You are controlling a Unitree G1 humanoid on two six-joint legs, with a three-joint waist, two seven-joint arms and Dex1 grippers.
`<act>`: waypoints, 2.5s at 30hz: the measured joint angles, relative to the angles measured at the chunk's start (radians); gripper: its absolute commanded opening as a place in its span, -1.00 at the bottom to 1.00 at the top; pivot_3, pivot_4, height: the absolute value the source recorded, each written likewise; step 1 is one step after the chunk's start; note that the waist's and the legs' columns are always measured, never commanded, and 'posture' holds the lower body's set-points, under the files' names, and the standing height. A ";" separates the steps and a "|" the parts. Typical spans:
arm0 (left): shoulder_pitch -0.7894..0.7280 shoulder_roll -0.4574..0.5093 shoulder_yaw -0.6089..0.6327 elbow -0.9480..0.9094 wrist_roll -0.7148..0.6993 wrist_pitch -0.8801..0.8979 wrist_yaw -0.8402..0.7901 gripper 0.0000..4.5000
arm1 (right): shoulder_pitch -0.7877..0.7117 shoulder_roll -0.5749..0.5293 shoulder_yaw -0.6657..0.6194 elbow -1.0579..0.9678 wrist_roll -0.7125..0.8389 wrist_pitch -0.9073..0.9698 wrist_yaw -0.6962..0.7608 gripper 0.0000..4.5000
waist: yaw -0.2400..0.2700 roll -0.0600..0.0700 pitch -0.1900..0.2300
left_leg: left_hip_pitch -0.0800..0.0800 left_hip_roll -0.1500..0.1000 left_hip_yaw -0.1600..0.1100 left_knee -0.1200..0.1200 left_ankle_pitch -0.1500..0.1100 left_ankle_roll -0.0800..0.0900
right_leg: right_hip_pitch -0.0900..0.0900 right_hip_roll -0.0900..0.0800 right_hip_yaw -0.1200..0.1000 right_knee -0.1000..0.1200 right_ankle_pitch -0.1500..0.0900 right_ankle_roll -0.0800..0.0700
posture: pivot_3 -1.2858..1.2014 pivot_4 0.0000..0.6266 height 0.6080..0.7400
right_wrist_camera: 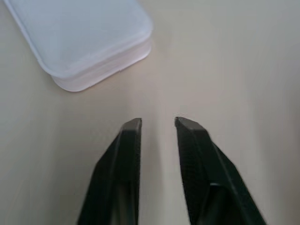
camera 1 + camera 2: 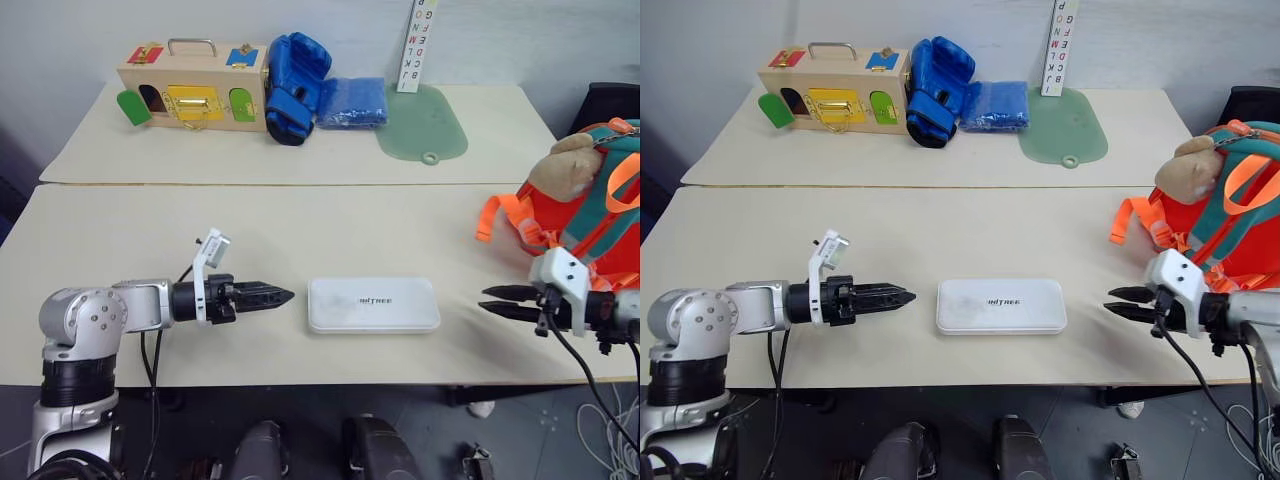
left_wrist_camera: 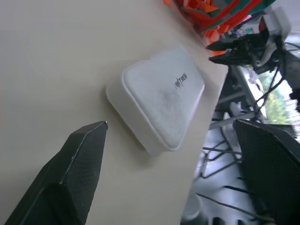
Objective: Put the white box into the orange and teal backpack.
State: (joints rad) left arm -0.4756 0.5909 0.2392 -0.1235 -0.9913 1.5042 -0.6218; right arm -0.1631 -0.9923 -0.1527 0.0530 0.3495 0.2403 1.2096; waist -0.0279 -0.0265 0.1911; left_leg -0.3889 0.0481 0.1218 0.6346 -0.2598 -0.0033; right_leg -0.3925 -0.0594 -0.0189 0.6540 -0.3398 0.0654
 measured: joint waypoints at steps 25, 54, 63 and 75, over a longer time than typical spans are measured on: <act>-0.180 -0.258 -0.065 0.343 0.015 0.075 0.223 1.00 | -0.208 0.096 0.229 0.066 -0.132 -0.041 0.053 -0.96 | 0.009 0.000 0.000 | 0.000 0.000 -0.001 0.008 0.001 -0.002 | 0.001 0.000 -0.001 0.003 0.000 0.000 | 0.03 -0.52 1.00; -0.247 -0.338 0.021 0.386 0.123 0.043 0.096 -0.43 | 0.014 0.168 0.033 -0.138 -0.039 0.112 -0.180 -0.84 | 0.023 0.000 0.000 | -0.003 0.001 -0.002 0.009 0.000 -0.003 | -0.001 0.000 -0.002 0.005 0.000 0.000 | 0.03 -0.52 1.00; -0.210 -0.318 0.299 0.124 -0.035 0.110 0.164 -0.43 | 0.269 0.183 -0.621 -0.279 0.263 0.520 -0.372 0.30 | 0.027 0.000 0.000 | -0.004 0.000 -0.004 0.010 -0.002 0.000 | 0.001 -0.001 -0.003 0.003 0.000 0.000 | 0.03 -0.52 1.00; -0.183 -0.353 0.386 -0.003 -0.196 0.088 0.352 -0.43 | -0.117 0.121 -0.561 0.166 0.227 0.482 -0.509 0.99 | -0.006 -0.001 0.001 | -0.002 0.001 0.000 0.009 -0.001 -0.003 | -0.001 0.003 0.001 0.003 0.000 0.000 | 0.03 -0.52 1.00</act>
State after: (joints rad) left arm -0.6589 0.2377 0.6252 -0.1262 -1.1869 1.5921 -0.2697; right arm -0.2806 -0.8715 -0.7139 0.2187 0.5764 0.7222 0.7003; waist -0.0336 -0.0273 0.1917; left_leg -0.3912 0.0494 0.1220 0.6431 -0.2605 -0.0060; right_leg -0.3931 -0.0564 -0.0174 0.6567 -0.3398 0.0655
